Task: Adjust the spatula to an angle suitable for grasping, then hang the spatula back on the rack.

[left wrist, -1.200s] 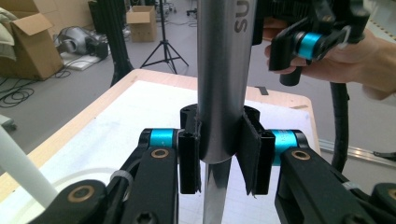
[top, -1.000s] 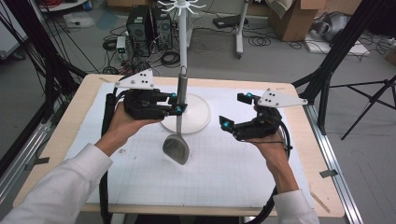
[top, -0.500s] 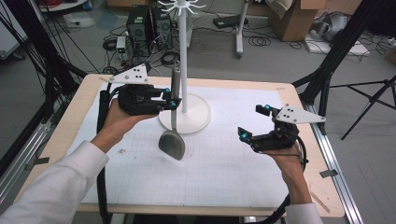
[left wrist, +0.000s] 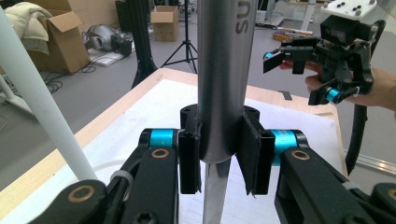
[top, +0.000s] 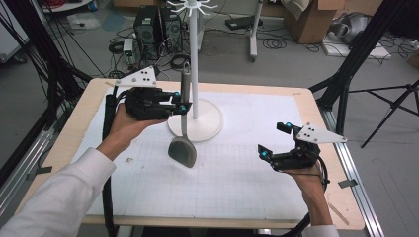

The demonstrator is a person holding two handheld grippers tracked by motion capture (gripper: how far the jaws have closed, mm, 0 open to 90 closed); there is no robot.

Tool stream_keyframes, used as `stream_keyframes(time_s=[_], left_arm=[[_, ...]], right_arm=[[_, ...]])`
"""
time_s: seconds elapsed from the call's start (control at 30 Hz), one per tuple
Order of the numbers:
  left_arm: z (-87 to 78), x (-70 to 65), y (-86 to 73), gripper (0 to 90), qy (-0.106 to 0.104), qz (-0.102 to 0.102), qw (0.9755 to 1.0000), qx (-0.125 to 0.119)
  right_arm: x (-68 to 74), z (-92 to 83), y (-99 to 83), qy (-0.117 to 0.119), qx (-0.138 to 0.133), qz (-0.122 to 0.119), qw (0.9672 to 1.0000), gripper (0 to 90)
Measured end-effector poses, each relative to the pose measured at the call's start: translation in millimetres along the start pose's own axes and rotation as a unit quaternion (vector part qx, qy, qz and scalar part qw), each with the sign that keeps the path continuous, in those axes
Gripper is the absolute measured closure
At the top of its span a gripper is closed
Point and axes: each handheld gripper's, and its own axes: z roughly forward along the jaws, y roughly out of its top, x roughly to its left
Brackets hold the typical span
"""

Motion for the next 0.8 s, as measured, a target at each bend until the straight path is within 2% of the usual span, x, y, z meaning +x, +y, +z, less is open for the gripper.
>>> stream_keyframes(time_s=[0.4, 0.53, 0.8], left_arm=[[0.1, 4.4, 2.8, 71.4, 0.005, -0.004, 1.0000, 0.002], [1.6, 8.3, 5.4, 71.4, 0.007, -0.008, 0.9999, 0.002], [3.1, 21.9, 17.9, 71.4, 0.020, -0.001, 0.9998, 0.007]], right_arm=[[-2.4, 0.2, -20.8, -0.007, -0.002, 0.007, 1.0000, 0.1], [-3.1, 1.1, -30.3, -0.009, -0.001, 0.010, 0.9999, 0.1], [-6.5, -2.9, -42.8, -0.011, -0.009, 0.021, 0.9997, 0.1]])
